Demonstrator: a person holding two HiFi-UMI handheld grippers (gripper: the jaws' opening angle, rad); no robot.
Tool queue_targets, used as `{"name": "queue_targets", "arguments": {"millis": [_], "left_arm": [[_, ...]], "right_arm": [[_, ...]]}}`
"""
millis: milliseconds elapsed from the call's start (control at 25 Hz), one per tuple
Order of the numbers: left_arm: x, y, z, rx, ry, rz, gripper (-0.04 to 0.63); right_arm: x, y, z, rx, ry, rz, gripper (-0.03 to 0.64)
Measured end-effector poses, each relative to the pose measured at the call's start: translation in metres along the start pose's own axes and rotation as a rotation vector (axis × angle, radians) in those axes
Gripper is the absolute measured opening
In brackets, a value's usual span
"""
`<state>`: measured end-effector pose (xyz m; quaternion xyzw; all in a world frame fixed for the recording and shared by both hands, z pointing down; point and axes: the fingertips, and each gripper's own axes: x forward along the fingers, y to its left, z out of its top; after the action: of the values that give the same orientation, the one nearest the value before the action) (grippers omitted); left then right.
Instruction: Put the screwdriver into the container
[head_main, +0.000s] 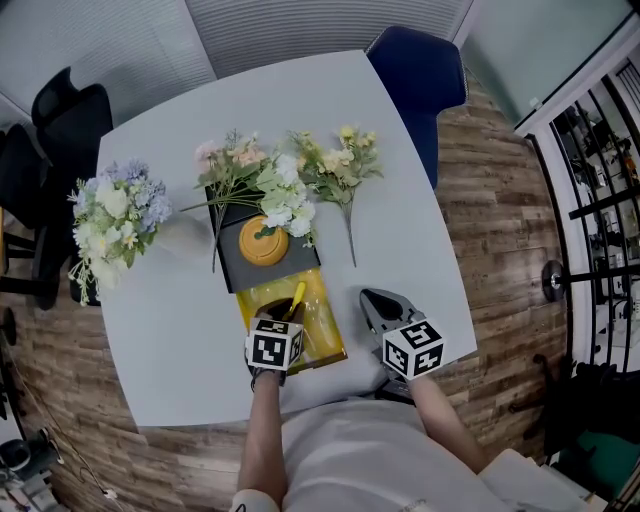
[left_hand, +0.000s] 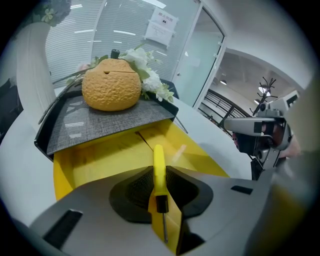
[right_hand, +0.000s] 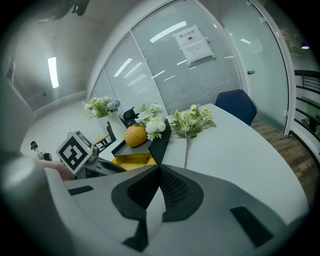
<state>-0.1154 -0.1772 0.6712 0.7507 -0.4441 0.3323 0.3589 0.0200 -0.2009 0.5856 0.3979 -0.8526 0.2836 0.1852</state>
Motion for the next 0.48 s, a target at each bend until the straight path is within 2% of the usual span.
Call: {"name": "queue_targets", "arguments": {"millis": [480], "left_arm": [[-0.0093,-0.0024,0.0076,-0.035,-0.057,-0.008,0.092]], "right_arm": [[-0.0077,0.0023,0.0086,-0.002,-0.027,0.006,0.015]]}}
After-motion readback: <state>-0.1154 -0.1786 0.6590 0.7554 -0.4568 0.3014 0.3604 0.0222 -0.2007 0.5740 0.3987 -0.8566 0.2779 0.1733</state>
